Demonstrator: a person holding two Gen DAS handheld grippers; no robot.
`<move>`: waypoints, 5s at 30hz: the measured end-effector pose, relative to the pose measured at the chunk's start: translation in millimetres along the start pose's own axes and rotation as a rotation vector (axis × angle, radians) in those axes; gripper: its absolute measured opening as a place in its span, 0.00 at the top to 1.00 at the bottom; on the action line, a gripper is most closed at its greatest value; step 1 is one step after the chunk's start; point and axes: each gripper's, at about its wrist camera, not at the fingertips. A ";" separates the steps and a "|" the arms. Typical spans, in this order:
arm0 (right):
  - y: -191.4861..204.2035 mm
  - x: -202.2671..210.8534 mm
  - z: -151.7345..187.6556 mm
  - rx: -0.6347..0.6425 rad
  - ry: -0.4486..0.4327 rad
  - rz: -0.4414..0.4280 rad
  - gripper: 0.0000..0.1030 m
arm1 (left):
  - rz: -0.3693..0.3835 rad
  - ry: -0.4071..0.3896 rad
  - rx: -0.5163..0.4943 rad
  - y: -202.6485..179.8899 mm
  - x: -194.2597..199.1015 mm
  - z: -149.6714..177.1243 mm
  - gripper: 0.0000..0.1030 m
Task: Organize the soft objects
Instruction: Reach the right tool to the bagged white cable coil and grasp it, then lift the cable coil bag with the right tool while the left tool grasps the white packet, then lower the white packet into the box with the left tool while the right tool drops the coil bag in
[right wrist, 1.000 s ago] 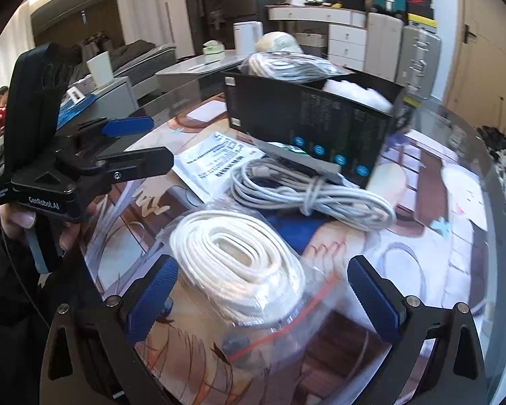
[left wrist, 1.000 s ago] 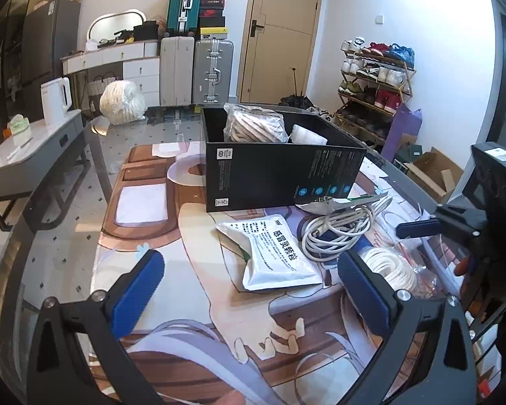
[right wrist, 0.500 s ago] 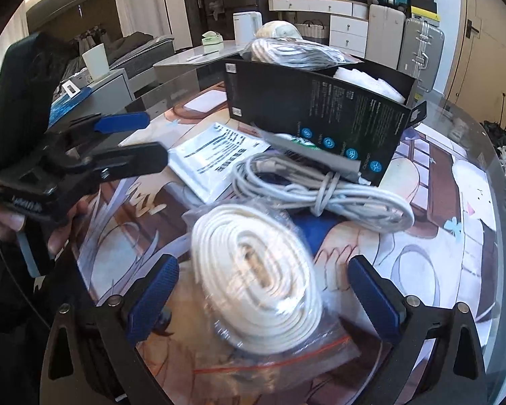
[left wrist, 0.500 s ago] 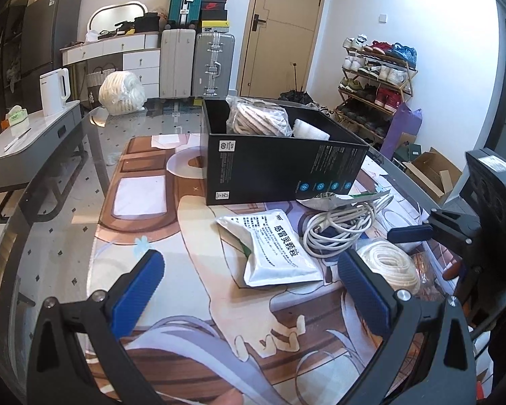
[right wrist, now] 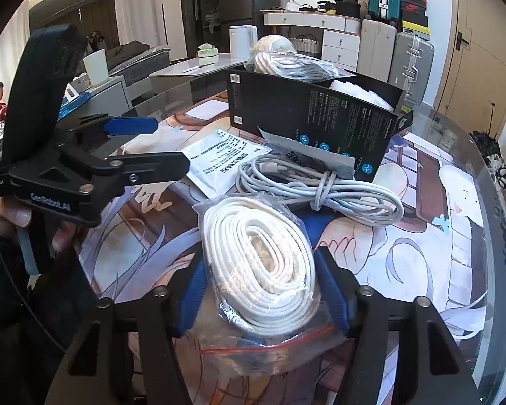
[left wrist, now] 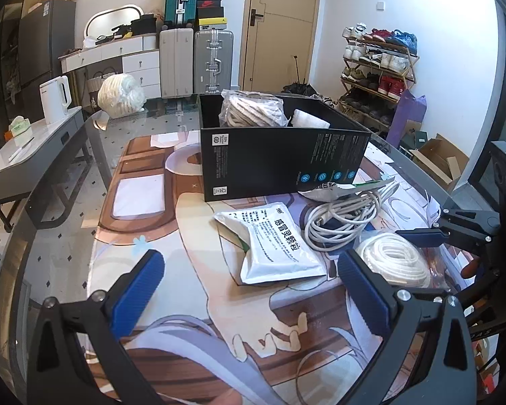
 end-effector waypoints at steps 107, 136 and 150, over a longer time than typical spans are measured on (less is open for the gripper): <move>-59.0 43.9 -115.7 -0.164 -0.195 0.113 0.63 | 0.032 -0.098 -0.051 39.4 7.0 -119.7 0.63; -85.9 -68.7 -170.9 -0.094 -0.026 0.139 0.63 | 0.075 0.050 -0.141 32.3 -96.8 -130.8 0.63; -85.8 -79.1 -169.8 -0.017 -0.019 0.190 0.45 | 0.055 0.060 -0.149 28.4 -92.8 -123.9 0.58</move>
Point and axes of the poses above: each gripper's, at about its wrist camera, not at the fingertips, and x roughly against the way its jaws point, y to its left, z to its underside, and after that the axes turned 5 degrees about -x, right-handed
